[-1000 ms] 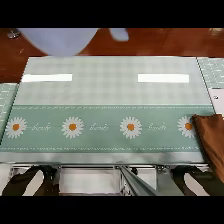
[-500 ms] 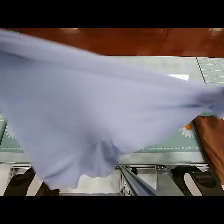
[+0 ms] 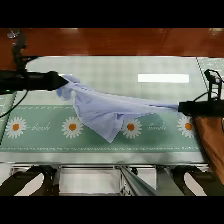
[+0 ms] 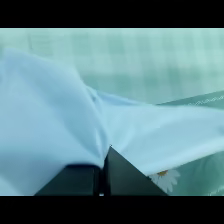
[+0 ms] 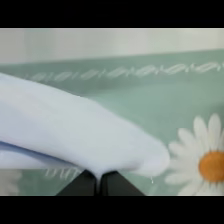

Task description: Fold the shirts.

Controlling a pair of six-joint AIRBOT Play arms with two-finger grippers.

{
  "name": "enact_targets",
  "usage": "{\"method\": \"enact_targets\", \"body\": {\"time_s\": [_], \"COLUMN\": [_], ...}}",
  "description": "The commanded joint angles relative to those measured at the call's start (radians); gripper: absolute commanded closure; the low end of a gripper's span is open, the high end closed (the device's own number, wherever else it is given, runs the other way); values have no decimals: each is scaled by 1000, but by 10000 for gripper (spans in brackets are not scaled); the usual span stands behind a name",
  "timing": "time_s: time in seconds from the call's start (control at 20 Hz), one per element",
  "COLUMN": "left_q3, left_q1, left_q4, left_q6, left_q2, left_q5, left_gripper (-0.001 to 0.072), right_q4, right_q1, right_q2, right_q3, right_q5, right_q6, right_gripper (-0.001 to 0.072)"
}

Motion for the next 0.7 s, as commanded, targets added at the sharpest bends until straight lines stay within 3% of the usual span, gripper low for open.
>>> {"method": "enact_targets", "body": {"time_s": [0.0, 0.1, 0.15, 0.2, 0.25, 0.35, 0.45, 0.55, 0.65], "left_q3": [-29, -29, -29, -28, -14, 41, 27, -97, -283], "left_q1": [-103, -106, -104, -99, -80, 3, 111, 214, 262], "left_q4": [-21, -85, -96, -89, -58, 53, 144, 177, 110], "left_q6": [-60, -61, -60, -51, -29, -48, -51, -69, -63], "left_q2": [-199, -262, -277, -278, -276, -273, -231, -151, -78], "left_q5": [216, 214, 203, 182, 119, -90, -215, -243, -237], "left_gripper": [684, 680, 566, 196, 5, 5, 6, 6, 6], "right_q4": [-16, 7, 8, 10, 3, -44, -44, 25, 188], "right_q1": [-50, -76, -86, -95, -107, -167, -270, -382, -467], "right_q2": [-286, -428, -480, -526, -555, -561, -528, -478, -417], "right_q3": [128, 247, 296, 343, 385, 436, 424, 347, 203], "right_q5": [-108, -37, 8, 67, 128, 212, 227, 185, 90], "right_q6": [10, 3, 2, -22, -72, -108, -106, -109, -177], "right_gripper": [691, 681, 510, 164, 83, 83, 83, 83, 84]}}
